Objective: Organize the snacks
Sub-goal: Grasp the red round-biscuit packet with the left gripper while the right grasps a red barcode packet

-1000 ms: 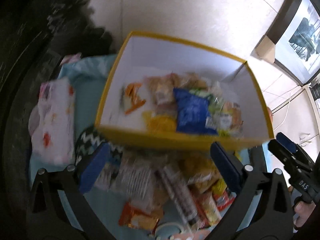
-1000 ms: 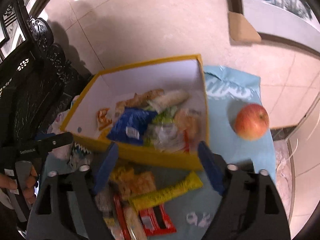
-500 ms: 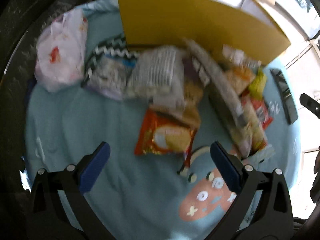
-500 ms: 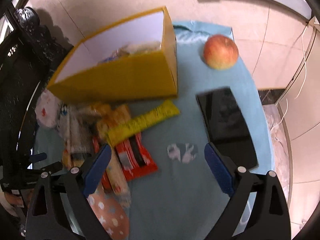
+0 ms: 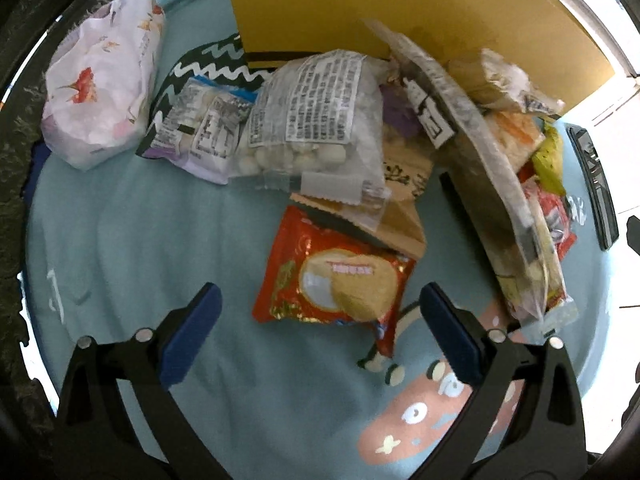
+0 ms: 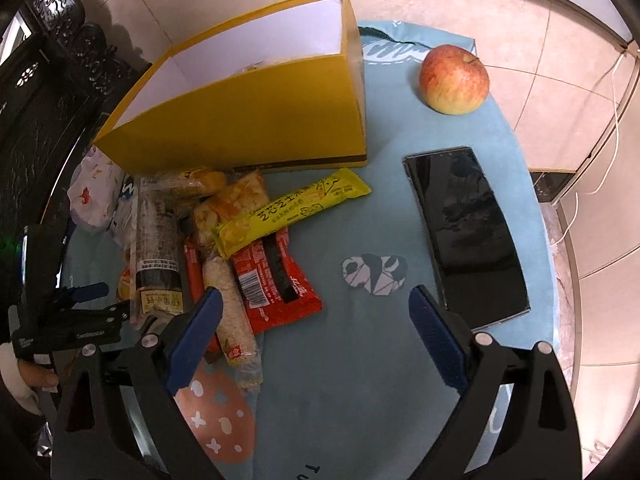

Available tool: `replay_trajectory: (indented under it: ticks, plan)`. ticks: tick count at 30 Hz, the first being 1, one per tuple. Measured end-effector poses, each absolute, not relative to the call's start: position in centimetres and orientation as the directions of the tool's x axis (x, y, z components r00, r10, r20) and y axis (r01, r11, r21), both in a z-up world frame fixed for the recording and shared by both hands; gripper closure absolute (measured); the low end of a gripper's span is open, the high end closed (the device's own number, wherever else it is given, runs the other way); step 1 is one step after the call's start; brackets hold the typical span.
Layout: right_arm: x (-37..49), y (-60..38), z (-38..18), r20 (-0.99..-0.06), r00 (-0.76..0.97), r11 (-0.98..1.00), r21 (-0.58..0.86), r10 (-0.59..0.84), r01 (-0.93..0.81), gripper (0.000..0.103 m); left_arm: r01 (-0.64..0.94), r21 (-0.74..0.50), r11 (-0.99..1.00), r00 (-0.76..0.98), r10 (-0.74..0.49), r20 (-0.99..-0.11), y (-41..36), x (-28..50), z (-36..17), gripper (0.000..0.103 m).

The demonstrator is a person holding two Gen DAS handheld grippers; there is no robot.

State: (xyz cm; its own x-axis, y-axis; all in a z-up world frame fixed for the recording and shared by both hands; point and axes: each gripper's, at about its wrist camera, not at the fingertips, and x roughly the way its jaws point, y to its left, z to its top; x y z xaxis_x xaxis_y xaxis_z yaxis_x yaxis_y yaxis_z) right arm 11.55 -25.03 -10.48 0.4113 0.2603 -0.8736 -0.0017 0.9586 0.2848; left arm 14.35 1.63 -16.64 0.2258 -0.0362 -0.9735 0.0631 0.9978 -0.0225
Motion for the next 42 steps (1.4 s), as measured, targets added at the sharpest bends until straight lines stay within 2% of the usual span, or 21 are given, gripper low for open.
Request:
replay_trajectory:
  ticks: [1,2,4,9,15,21,24,25,27,29,31,33,42]
  plan:
    - [11.6,-24.8,-10.6,-0.875,0.407,0.959,0.282,0.260,-0.007,0.009,0.064,-0.029,0.998,0.213,-0.042,-0.976,1.7,14.5,-17.0,0.029]
    - [11.7,-24.6,-10.7,-0.877,0.406,0.961,0.276,0.257,-0.011,0.009,0.067,-0.053,0.996,0.197,-0.065,-0.978,1.9,14.6,-17.3,0.040]
    - [11.7,-23.9,-11.2,-0.885,0.401,0.969,0.245,0.238,-0.035,0.009,0.071,-0.039,0.997,0.198,-0.052,-0.979,1.8,14.6,-17.4,0.046]
    - [12.5,-21.7,-12.2,-0.895,0.404,0.981,0.150,0.188,-0.125,0.009,0.057,-0.075,0.996,0.202,-0.085,-0.976,2.3,14.5,-17.3,0.047]
    - [14.6,-19.7,-13.9,-0.917,0.391,0.983,0.003,0.077,-0.185,0.009,0.060,-0.079,0.995,0.206,-0.090,-0.975,2.8,14.5,-17.3,0.045]
    - [16.6,-17.7,-15.6,-0.932,0.342,0.975,0.042,0.117,-0.219,0.009,0.066,-0.074,0.995,0.207,-0.087,-0.974,2.8,14.6,-17.7,0.041]
    - [16.8,-16.7,-16.4,-0.941,0.329,0.970,-0.003,0.080,-0.243,0.014,0.066,-0.067,0.996,0.208,-0.080,-0.975,1.9,14.5,-17.5,0.039]
    - [17.0,-17.0,-16.5,-0.947,0.306,0.971,0.028,0.102,-0.238,0.037,0.068,-0.063,0.996,0.209,-0.076,-0.975,1.8,14.5,-17.6,0.038]
    - [17.0,-17.3,-16.4,-0.950,0.290,0.967,0.043,0.118,-0.251,0.057,0.072,-0.056,0.996,0.213,-0.071,-0.975,1.7,14.5,-17.7,0.038]
    - [16.8,-17.8,-16.3,-0.952,0.269,0.965,0.073,0.142,-0.253,0.059,0.071,-0.051,0.996,0.221,-0.066,-0.973,1.4,14.3,-17.8,0.040]
    - [16.4,-18.7,-15.9,-0.943,0.261,0.964,0.152,0.208,-0.219,0.059,0.066,-0.045,0.997,0.234,-0.059,-0.970,1.6,14.0,-17.5,0.050]
    - [15.8,-19.7,-15.3,-0.930,0.263,0.959,0.213,0.258,-0.187,0.059,0.058,-0.070,0.996,0.236,-0.081,-0.968,2.1,13.8,-17.3,0.053]
    - [13.5,-22.7,-11.9,-0.889,0.294,0.936,0.324,0.351,-0.139,0.059,0.054,-0.116,0.992,0.290,-0.127,-0.949,3.2,11.5,-13.5,0.054]
